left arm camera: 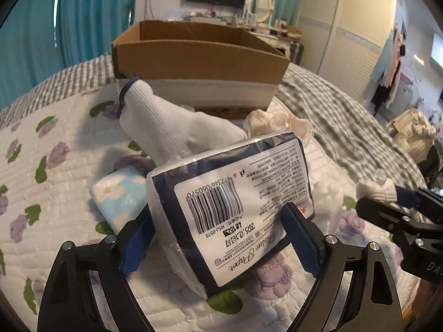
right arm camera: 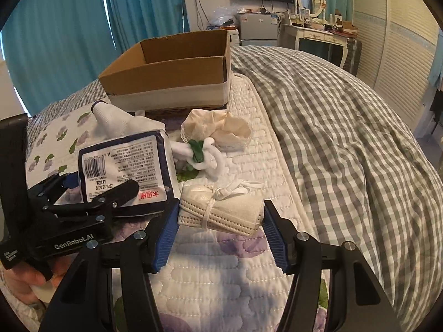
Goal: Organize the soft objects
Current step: 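Grasp the white barcode package with the left gripper while the right grasps the rolled cream cloth, then carry both items over the cardboard box and open both grippers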
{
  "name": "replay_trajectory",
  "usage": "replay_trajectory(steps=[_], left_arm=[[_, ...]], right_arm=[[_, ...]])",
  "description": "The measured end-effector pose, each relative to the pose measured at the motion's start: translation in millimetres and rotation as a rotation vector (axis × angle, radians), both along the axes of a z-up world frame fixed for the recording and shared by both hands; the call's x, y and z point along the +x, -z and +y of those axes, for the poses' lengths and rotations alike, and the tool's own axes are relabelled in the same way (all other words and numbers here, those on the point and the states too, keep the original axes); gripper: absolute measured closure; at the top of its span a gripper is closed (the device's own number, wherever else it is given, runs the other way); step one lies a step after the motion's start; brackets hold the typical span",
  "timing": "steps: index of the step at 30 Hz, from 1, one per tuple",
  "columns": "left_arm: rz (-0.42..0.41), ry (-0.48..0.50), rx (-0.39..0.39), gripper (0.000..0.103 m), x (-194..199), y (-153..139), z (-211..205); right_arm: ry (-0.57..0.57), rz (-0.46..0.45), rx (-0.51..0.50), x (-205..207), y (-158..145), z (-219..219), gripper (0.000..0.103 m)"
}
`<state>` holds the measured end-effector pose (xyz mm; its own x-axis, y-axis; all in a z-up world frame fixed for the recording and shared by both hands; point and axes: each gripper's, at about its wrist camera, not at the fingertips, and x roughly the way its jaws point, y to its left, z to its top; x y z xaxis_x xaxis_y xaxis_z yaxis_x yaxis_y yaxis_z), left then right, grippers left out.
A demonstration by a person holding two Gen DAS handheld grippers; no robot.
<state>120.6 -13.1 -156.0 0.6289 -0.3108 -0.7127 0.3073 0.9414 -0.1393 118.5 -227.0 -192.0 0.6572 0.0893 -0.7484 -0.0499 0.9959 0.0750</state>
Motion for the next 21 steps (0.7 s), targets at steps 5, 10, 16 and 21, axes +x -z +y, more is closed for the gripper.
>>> replay_trajectory(steps=[5,10,16,21], left_arm=[[-0.045,0.016,-0.005,0.054,-21,-12,5],[-0.073,0.044,0.039,0.065,-50,-28,0],[-0.161,0.021,0.067,0.066,-79,-62,1],[-0.265,0.02,0.082,0.066,-91,-107,4]], right_arm=[[-0.011,-0.017,0.014,-6,-8,2,0.044],[-0.032,-0.052,-0.012,-16,-21,9,0.044],[-0.053,-0.112,0.0,-34,-53,13,0.044],[-0.051,-0.208,-0.033,-48,-94,15,0.044]])
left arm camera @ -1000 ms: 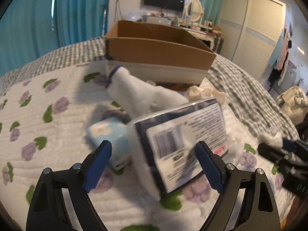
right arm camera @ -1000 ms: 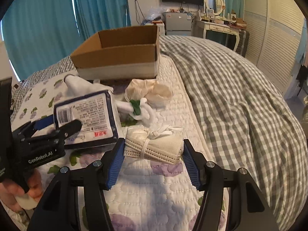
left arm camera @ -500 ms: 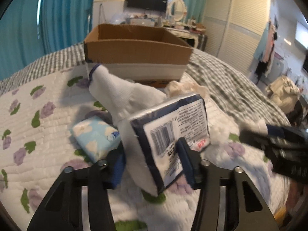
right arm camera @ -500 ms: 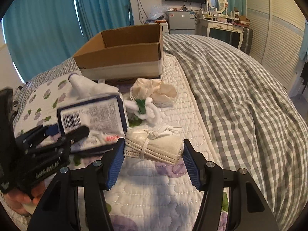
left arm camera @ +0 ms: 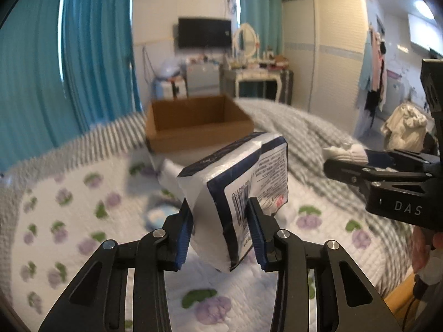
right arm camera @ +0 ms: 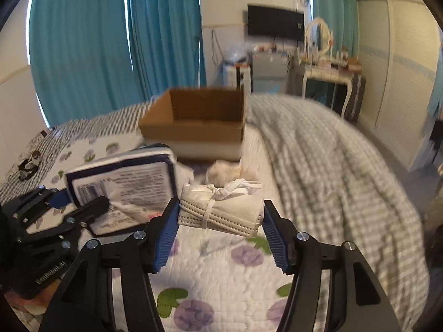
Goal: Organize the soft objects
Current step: 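Carry both items over the cardboard box and open both grippers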
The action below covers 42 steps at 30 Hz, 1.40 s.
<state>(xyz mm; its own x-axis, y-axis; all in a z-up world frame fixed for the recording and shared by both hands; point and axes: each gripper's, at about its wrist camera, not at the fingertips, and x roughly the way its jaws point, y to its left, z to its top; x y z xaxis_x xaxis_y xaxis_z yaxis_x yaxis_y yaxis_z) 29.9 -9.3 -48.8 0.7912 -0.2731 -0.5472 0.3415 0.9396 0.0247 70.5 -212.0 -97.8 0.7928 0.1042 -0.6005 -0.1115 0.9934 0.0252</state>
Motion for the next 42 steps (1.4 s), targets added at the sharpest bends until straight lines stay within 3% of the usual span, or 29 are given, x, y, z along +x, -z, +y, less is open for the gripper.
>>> replay_trajectory(steps=[7,11,15,20,24,30,31,32,34,36,38,42], left_arm=[[-0.099,-0.021,-0.032,0.066,18,-56,9],[-0.138,-0.01,-0.041,0.066,44,-74,8],[-0.156,-0.009,-0.024,0.066,87,-80,3],[-0.126,0.007,0.022,0.065,154,-61,-8],[-0.066,0.011,0.053,0.065,208,-26,-12],[-0.055,0.005,0.127,0.054,246,8,-18],[-0.056,-0.005,0.131,0.05,250,11,-17],[-0.057,-0.017,0.133,0.04,251,12,-17],[-0.061,-0.053,0.136,0.028,258,16,-14],[-0.07,-0.085,0.132,0.027,264,17,-10],[-0.066,-0.108,0.128,0.027,266,15,-8],[-0.081,-0.14,0.155,0.027,264,2,-6]], right_arm=[[-0.05,-0.116,-0.034,6,-62,12,0.044],[-0.079,-0.172,-0.061,33,-90,25,0.044],[-0.099,-0.192,-0.067,73,-100,36,0.044],[-0.125,-0.147,-0.054,141,-82,51,0.044],[-0.127,-0.082,-0.032,190,-53,54,0.044],[-0.136,-0.01,-0.01,245,-10,49,0.044],[-0.135,-0.007,-0.01,248,-7,45,0.044],[-0.137,0.003,-0.008,254,-2,45,0.044],[-0.14,0.011,0.007,263,3,42,0.039],[-0.129,0.016,0.024,271,6,39,0.024],[-0.121,0.026,0.034,274,6,36,0.017],[-0.088,-0.002,0.055,267,-14,27,0.015]])
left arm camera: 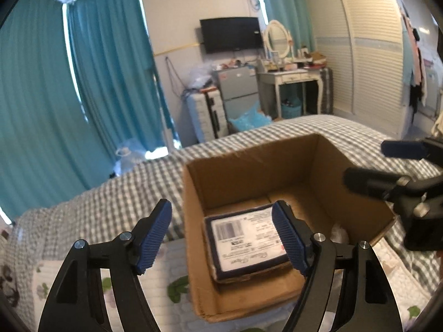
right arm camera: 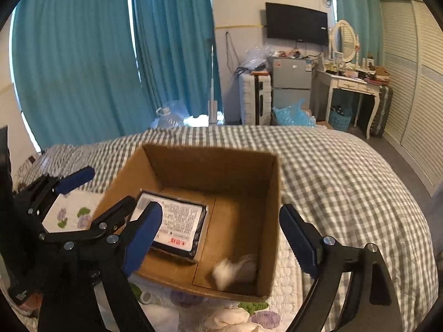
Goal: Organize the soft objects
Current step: 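Carry both items over the cardboard box and open both grippers, then withdraw both grippers from the box toward the remaining items, then grasp the blue tissue pack with the left gripper while the right grasps the white cloth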
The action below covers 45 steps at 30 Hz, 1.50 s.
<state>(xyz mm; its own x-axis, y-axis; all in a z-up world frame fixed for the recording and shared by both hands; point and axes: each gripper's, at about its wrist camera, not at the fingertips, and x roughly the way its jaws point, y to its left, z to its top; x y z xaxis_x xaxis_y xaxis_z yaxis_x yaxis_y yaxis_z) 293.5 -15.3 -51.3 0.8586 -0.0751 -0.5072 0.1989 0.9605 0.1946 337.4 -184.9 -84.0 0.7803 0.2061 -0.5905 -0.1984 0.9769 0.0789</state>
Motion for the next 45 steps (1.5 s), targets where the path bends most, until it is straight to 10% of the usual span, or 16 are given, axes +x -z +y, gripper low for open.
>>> replay_trajectory(steps=[11,14,21,30,45], left_arm=[[-0.211,0.002,-0.066,0.026,-102,-125,11],[-0.285,-0.013,-0.06,0.011,-147,-155,14],[-0.32,-0.027,-0.144,0.011,-240,-184,25],[-0.19,-0.04,-0.175,0.011,-288,-137,24],[0.127,-0.157,-0.188,0.011,-255,22,9]], right_arm=[[-0.011,-0.212,-0.023,-106,-140,-12,0.008],[-0.028,-0.274,-0.027,-150,-175,-11,0.007],[-0.065,-0.382,-0.089,-250,-208,-13,0.001],[-0.117,-0.297,-0.117,-296,-159,-22,0.001],[-0.124,0.101,-0.118,-224,49,-47,0.001]])
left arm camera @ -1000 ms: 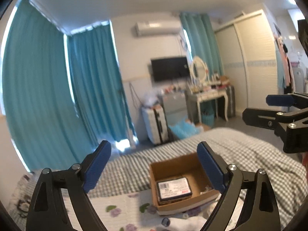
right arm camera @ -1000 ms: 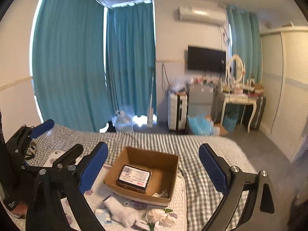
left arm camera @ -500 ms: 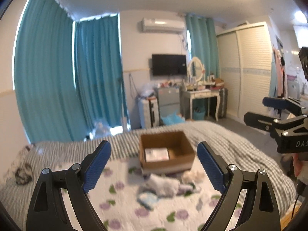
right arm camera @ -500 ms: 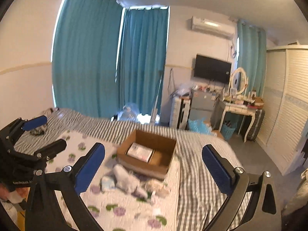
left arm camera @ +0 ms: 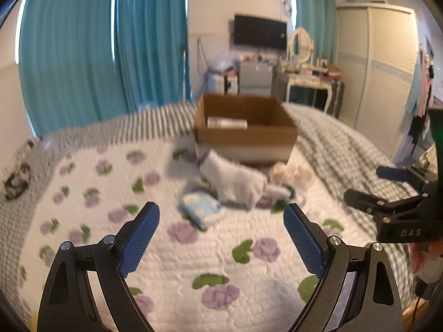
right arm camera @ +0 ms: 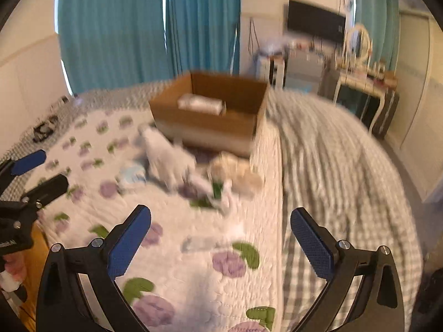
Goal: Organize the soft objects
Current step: 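Grasp the blue tissue pack with the left gripper while the right grasps the white cloth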
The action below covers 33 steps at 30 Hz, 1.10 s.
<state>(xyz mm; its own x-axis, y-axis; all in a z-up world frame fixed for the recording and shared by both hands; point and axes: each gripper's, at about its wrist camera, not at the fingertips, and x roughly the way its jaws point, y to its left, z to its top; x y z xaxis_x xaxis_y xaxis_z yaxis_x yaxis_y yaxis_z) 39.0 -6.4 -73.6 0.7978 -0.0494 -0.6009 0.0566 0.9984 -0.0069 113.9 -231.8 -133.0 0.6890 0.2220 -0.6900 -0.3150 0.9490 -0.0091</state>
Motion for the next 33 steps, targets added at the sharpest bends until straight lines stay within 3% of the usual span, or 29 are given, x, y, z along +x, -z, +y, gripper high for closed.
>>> replay_trajectory(steps=[7,10,14,17,26,33], left_arm=[[0.115,-0.017,-0.008,0.011,24,44,-1],[0.139,-0.022,-0.007,0.011,32,58,0],[0.174,-0.032,-0.017,0.011,41,72,6],[0.193,-0.035,-0.027,0.011,46,78,11],[0.204,-0.086,-0.08,0.011,75,77,28],[0.272,-0.148,-0.064,0.012,109,97,25]], right_arm=[[-0.025,0.181,-0.049,43,72,5,0.004],[-0.043,0.233,-0.076,55,92,9,0.017],[-0.053,0.269,-0.079,70,106,11,0.048],[-0.041,0.279,-0.058,78,106,8,0.058],[0.006,0.119,0.009,86,55,8,0.059],[0.02,0.127,-0.002,104,65,13,0.059]])
